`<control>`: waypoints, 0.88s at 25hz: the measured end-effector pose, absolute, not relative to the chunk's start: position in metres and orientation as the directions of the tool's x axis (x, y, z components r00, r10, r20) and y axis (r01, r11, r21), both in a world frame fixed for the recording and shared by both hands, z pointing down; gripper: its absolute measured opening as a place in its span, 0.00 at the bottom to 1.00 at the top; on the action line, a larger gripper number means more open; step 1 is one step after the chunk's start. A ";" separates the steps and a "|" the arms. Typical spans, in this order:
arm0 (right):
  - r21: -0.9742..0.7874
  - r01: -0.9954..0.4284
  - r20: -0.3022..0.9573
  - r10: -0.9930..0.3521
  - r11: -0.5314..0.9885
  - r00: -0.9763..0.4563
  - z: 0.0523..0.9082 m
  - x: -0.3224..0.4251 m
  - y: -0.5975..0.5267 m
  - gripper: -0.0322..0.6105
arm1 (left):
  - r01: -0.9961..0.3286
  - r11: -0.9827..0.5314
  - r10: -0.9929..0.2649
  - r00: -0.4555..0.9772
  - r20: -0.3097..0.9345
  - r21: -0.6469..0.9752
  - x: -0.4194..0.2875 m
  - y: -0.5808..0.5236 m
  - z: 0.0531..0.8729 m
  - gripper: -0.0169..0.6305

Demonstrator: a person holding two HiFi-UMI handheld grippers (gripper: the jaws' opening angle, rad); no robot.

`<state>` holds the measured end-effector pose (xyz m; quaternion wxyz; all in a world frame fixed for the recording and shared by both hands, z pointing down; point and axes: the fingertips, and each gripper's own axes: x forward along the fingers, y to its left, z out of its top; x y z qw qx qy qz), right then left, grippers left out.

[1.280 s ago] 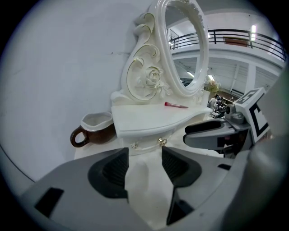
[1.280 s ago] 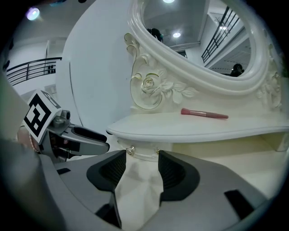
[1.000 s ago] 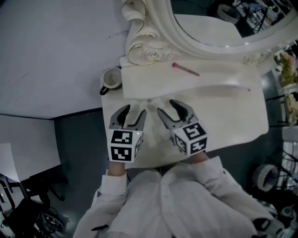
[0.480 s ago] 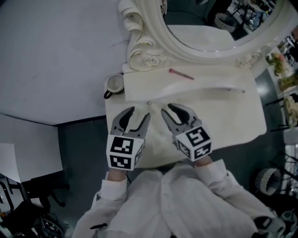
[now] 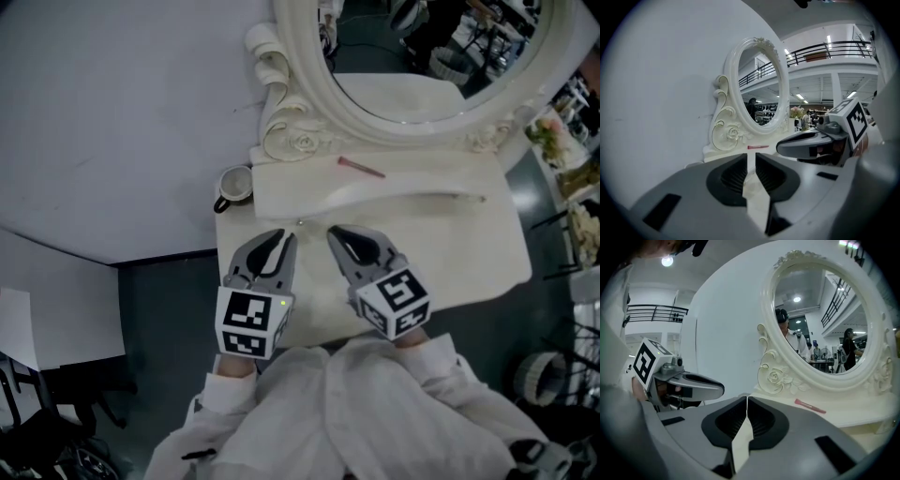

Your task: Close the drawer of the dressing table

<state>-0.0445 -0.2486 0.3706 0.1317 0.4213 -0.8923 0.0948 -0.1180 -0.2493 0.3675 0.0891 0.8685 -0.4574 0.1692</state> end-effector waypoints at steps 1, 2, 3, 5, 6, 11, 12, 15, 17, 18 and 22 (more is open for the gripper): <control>-0.062 -0.772 0.309 -0.723 0.633 -0.618 0.367 -0.045 -0.248 0.07 | -0.823 -0.569 -0.762 0.528 0.375 0.002 -0.117 -0.248 0.367 0.11; -0.061 -0.769 0.309 -0.720 0.637 -0.621 0.365 -0.046 -0.247 0.07 | -0.820 -0.572 -0.759 0.532 0.376 0.004 -0.116 -0.247 0.368 0.10; -0.055 -0.766 0.310 -0.718 0.641 -0.623 0.362 -0.047 -0.246 0.07 | -0.817 -0.576 -0.755 0.535 0.378 0.006 -0.115 -0.246 0.368 0.09; -0.046 -0.761 0.308 -0.716 0.647 -0.627 0.358 -0.048 -0.243 0.06 | -0.815 -0.579 -0.750 0.539 0.384 0.013 -0.114 -0.243 0.370 0.07; -0.048 -0.762 0.307 -0.716 0.646 -0.627 0.356 -0.049 -0.242 0.06 | -0.816 -0.578 -0.748 0.538 0.388 0.019 -0.114 -0.241 0.371 0.07; -0.051 -0.755 0.299 -0.711 0.654 -0.636 0.356 -0.050 -0.240 0.06 | -0.825 -0.563 -0.739 0.525 0.422 0.042 -0.116 -0.239 0.377 0.05; -0.050 -0.750 0.301 -0.706 0.659 -0.641 0.357 -0.052 -0.239 0.06 | -0.825 -0.563 -0.735 0.525 0.429 0.046 -0.116 -0.239 0.379 0.05; -0.053 -0.740 0.303 -0.695 0.671 -0.652 0.359 -0.054 -0.237 0.06 | -0.822 -0.568 -0.728 0.526 0.439 0.043 -0.115 -0.238 0.382 0.04; -0.053 -0.737 0.304 -0.692 0.674 -0.655 0.359 -0.053 -0.236 0.06 | -0.820 -0.570 -0.721 0.525 0.452 0.043 -0.114 -0.235 0.386 0.04; -0.052 -0.737 0.309 -0.691 0.674 -0.653 0.361 -0.052 -0.235 0.06 | -0.820 -0.571 -0.717 0.526 0.458 0.048 -0.113 -0.234 0.389 0.04; -0.062 -0.742 0.331 -0.688 0.667 -0.646 0.369 -0.049 -0.235 0.06 | -0.820 -0.569 -0.705 0.525 0.476 0.063 -0.112 -0.232 0.397 0.04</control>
